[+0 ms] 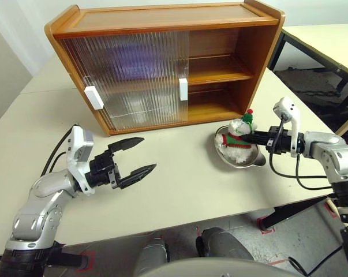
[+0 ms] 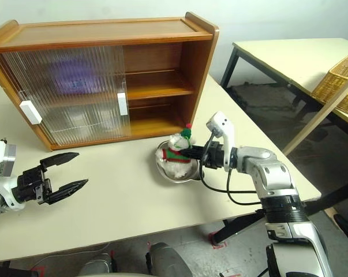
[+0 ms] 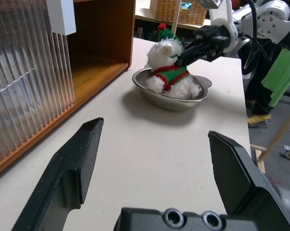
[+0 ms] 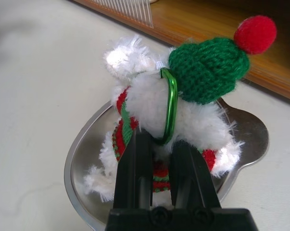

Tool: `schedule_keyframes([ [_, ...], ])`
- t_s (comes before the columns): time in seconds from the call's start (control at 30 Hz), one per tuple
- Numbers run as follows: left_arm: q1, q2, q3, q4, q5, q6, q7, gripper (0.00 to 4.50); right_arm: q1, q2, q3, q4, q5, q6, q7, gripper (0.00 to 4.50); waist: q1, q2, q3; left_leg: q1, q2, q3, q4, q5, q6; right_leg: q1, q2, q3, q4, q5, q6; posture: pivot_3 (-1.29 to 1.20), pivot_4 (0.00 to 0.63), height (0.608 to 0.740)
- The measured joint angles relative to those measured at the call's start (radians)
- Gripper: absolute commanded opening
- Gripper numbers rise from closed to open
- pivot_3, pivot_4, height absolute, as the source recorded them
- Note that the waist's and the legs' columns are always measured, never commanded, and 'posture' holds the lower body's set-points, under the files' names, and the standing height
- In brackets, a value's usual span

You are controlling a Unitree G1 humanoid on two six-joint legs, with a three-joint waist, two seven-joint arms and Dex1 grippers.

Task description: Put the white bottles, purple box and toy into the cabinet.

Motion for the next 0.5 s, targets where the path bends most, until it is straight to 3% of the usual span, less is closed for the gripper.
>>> schedule_keyframes([
  [0.27, 0.002, -0.007, 0.000, 0.034, 0.013, -0.032, -0.010, 4.50, -0.029, -0.053, -0.042, -0.026, 0.112, 0.098, 0.099, 0.20, 0.002, 0.000, 0.000, 0.000, -0.001, 0.001, 0.001, 0.000, 0.000, 0.001, 0.000, 0.000, 0.000, 0.000, 0.000, -0.19, 0.000, 0.740],
  [0.5, 0.001, -0.013, -0.002, 0.053, 0.024, -0.050, -0.021, 4.50, -0.183, -0.053, -0.100, -0.001, 0.155, 0.104, 0.096, 0.20, 0.002, 0.001, -0.002, 0.001, -0.001, 0.000, 0.002, 0.000, 0.000, 0.002, 0.000, 0.000, 0.001, 0.001, 0.000, -0.19, 0.000, 0.740],
])
